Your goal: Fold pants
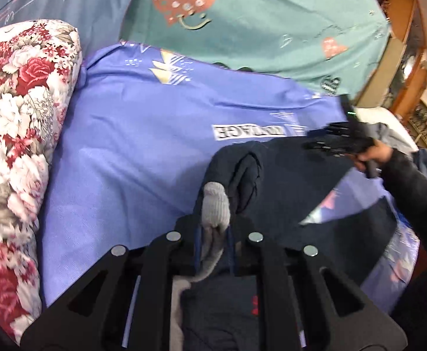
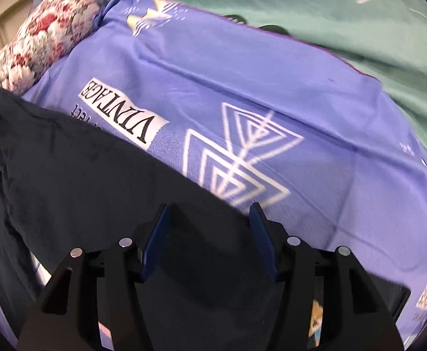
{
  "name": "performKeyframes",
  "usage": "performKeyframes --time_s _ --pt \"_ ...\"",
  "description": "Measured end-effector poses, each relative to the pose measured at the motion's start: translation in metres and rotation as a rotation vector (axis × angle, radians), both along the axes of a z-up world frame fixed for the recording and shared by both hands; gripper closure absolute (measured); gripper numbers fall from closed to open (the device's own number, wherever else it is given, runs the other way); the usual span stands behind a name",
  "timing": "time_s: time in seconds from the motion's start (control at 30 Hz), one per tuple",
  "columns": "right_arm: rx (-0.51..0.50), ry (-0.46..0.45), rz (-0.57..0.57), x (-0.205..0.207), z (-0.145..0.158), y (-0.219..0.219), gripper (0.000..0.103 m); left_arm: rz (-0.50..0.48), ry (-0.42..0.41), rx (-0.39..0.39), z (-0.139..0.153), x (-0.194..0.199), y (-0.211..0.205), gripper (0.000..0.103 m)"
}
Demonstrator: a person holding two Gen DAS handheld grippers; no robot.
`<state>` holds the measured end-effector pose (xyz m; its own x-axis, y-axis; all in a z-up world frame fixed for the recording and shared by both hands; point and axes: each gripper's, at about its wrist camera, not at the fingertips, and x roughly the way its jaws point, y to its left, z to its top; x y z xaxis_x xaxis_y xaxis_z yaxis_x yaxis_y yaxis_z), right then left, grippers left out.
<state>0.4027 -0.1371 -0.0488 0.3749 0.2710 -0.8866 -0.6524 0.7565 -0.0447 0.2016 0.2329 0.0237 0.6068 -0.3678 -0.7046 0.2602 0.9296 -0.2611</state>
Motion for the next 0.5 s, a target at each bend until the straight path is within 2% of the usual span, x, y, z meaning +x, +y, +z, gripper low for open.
performKeyframes --time_s 0.1,0.23,0.3,0.33,0.4,0.43,0.5 --pt "0.000 0.049 0.018 0.012 -0.003 0.006 0.046 0.010 0.008 -0.047 -0.001 -0.007 0.006 0.092" --pt "-0.031 0.070 0.077 0.017 -0.004 0.012 0.045 0.031 0.025 -0.055 -0.005 -0.006 0.007 0.092" --pt "-0.054 0.071 0.104 0.014 -0.005 0.015 0.049 0.026 0.024 -0.050 -0.007 -0.006 0.004 0.092" --pt "-0.055 0.084 0.122 0.013 -0.004 0.016 0.063 0.024 0.023 -0.046 -0.008 -0.005 0.002 0.092" --pt "-0.047 0.099 0.135 0.010 -0.001 0.016 0.081 0.026 0.026 -0.033 -0.010 -0.002 -0.001 0.092" --pt "-0.043 0.107 0.140 0.007 0.000 0.016 0.095 0.030 0.028 -0.030 -0.011 0.000 -0.001 0.092" --pt "-0.034 0.103 0.131 0.003 0.003 0.014 0.098 0.043 0.033 -0.031 -0.011 0.002 0.001 0.092"
